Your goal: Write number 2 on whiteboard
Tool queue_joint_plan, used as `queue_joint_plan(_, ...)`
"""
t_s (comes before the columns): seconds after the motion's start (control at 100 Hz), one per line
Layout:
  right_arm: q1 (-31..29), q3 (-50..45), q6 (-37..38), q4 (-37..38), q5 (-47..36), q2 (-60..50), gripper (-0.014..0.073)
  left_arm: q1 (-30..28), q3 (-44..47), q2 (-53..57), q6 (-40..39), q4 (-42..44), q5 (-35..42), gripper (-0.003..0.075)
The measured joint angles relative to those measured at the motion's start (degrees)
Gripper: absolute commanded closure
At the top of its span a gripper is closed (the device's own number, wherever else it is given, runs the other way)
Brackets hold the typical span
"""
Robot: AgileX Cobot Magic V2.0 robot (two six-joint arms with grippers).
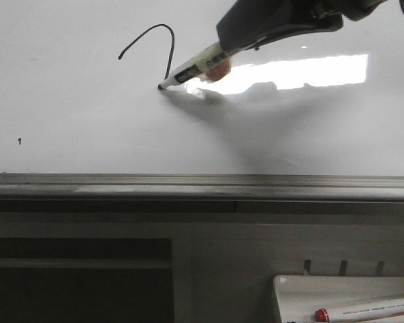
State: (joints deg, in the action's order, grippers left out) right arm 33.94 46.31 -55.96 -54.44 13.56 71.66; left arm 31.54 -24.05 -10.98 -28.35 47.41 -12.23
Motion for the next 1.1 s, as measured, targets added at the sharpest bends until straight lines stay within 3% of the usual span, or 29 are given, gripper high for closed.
queue_joint_plan(0.25, 7.8, 5.7, 0.0, 0.0, 0.1, 8.5, 0.0652, 0.0, 0.0, 0.0, 0.0, 0.0, 0.0, 0.0671)
queue_joint_plan(0.41, 8.8, 6.9, 0.0, 0.0, -0.3, 10.0, 0.0652, 0.0, 0.0, 0.0, 0.0, 0.1, 0.0, 0.0671)
queue_joint_plan(1.1, -5.4, -9.7, 0.5, 0.7, 4.0, -10.1, 0.0652, 0.0, 0.0, 0.0, 0.0, 0.9, 0.2, 0.0671)
